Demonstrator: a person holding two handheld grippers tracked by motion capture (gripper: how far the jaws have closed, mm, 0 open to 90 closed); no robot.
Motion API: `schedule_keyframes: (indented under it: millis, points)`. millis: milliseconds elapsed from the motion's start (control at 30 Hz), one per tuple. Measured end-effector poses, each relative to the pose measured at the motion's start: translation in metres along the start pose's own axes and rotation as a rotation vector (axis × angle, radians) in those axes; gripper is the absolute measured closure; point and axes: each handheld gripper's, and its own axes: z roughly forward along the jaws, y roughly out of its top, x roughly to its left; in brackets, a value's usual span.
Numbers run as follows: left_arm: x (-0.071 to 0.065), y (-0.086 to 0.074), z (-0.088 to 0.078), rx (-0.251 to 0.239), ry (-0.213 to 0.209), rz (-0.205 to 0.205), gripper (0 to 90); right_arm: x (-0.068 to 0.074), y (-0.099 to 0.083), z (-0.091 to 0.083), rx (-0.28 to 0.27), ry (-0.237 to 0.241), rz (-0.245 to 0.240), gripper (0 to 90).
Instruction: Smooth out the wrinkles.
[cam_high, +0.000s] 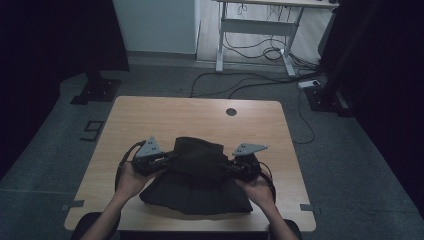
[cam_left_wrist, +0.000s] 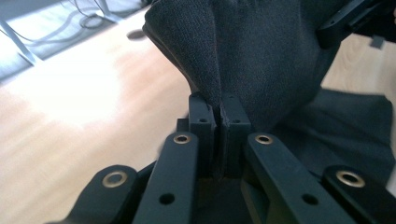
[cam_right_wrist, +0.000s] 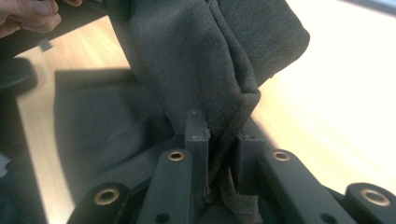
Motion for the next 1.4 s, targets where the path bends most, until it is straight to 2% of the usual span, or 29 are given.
schedule_keyframes:
  millis: [167,433,533,667,867,1033,1133,1300,1400]
  points:
    - [-0.011,-0.032,0.003,0.054,-0.051,-0.035,85.2,0.009,-0.027,0.010,0.029,0.054,0.045,79.0]
    - [-0.021,-0.067,0.016,0.142,-0.113,-0.070,84.9,0.019,-0.063,0.030,0.106,0.073,0.091,79.1]
    - [-0.021,-0.071,0.023,0.166,-0.111,-0.068,84.8,0.019,-0.068,0.035,0.125,0.071,0.098,79.2]
    - [-0.015,-0.072,0.034,0.176,-0.097,-0.080,84.8,0.015,-0.070,0.044,0.155,0.027,0.077,79.3]
    - [0.000,-0.062,0.057,0.186,-0.033,-0.070,84.6,-0.009,-0.062,0.060,0.150,-0.027,0.086,79.2]
    - [0.019,-0.058,0.075,0.158,-0.005,-0.116,84.5,-0.034,-0.053,0.074,0.129,-0.062,0.111,79.1]
    - [0.024,-0.059,0.080,0.139,0.004,-0.129,84.4,-0.046,-0.048,0.081,0.116,-0.081,0.115,79.0]
    - [0.021,-0.067,0.079,0.098,0.011,-0.147,83.9,-0.048,-0.050,0.082,0.098,-0.076,0.126,78.4]
    - [0.019,-0.068,0.079,0.095,0.009,-0.152,82.6,-0.047,-0.051,0.082,0.093,-0.079,0.124,77.5]
